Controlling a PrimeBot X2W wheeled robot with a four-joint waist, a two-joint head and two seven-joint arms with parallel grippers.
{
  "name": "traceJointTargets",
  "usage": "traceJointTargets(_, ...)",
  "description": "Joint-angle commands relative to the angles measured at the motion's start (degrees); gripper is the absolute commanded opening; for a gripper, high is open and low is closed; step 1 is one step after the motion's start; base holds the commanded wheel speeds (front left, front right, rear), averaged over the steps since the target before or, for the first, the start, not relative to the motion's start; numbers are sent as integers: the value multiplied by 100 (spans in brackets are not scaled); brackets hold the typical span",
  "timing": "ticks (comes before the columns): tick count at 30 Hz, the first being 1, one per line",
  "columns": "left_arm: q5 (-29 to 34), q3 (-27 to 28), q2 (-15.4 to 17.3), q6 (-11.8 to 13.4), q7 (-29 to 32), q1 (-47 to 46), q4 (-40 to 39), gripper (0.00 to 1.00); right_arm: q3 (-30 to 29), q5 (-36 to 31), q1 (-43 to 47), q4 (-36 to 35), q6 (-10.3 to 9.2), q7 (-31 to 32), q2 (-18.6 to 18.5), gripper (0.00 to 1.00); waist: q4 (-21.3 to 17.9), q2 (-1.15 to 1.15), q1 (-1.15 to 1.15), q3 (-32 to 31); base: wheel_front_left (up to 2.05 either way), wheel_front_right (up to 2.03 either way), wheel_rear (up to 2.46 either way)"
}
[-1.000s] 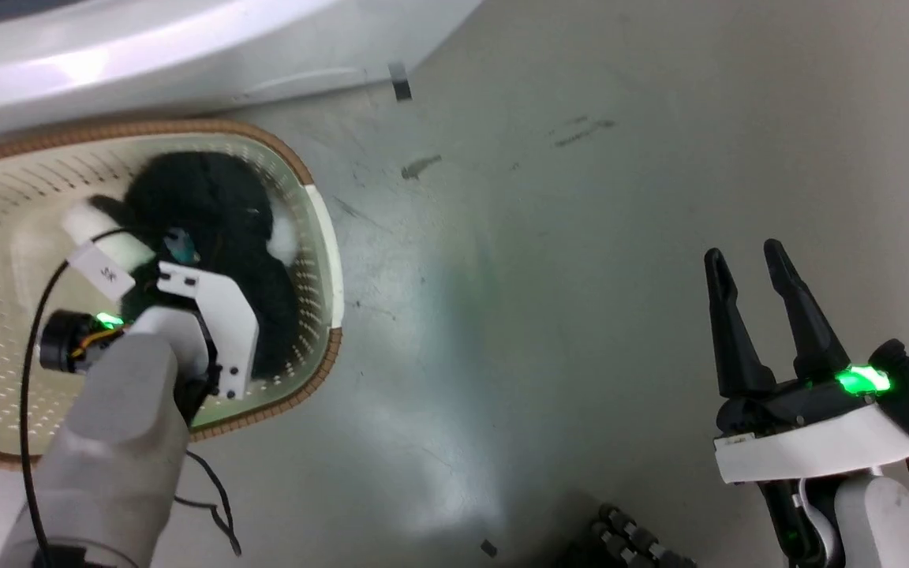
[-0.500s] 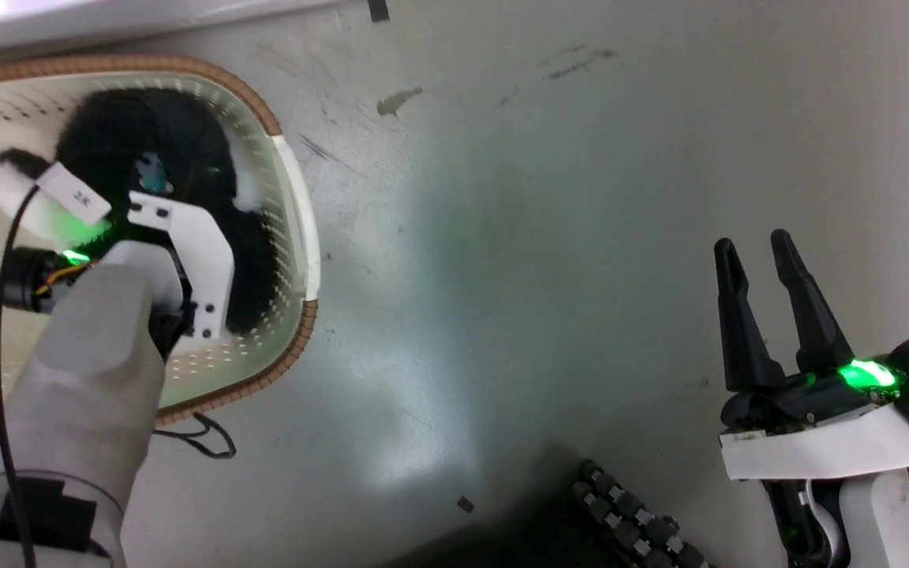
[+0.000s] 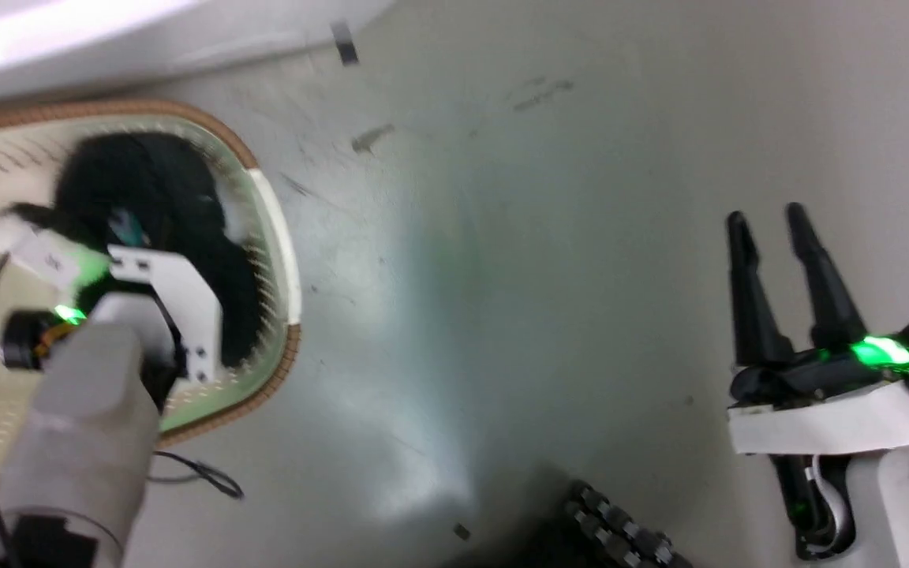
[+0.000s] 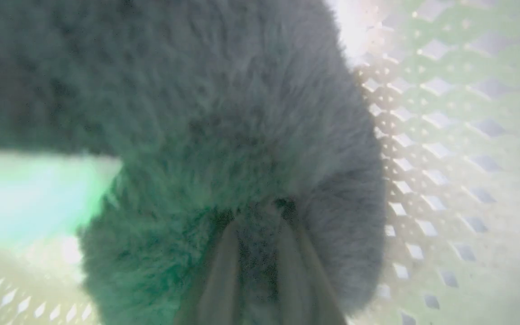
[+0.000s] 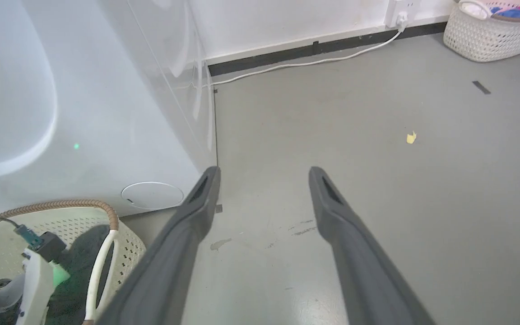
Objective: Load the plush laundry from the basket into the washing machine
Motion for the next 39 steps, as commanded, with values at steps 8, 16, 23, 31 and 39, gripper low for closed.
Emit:
traceJointTargets(8, -170, 1, -431, -89, -955, 651, 47, 0, -365, -576, 308, -57, -5, -24, 22, 100, 795, 0, 0, -1448, 0, 0, 0)
traceJointTargets(16, -228, -111, -751, -220, -1895, 1163, 36, 0, -513, -951, 674, -97, -5, -24, 22, 100, 1342, 0, 0, -2470, 0, 0, 0)
traceJointTargets(23, -237, -228, -897, -293, -2473, 1611, -122, 0, -550, -1101, 898, -98, -5, -24, 22, 100, 1632, 0, 0, -3085, 0, 0, 0)
traceJointTargets(31, -260, -63, -870, -184, -2600, 2165, -1388, 0, -666, -1115, 1091, -104, -5, -24, 22, 100, 1815, 0, 0, -3484, 0, 0, 0)
traceJointTargets(39, 41, 308, -596, 132, -2602, 2718, -3748, 0, -644, -1082, 1081, -179, -5, -24, 22, 100, 1831, 0, 0, -3371, 0, 0, 0)
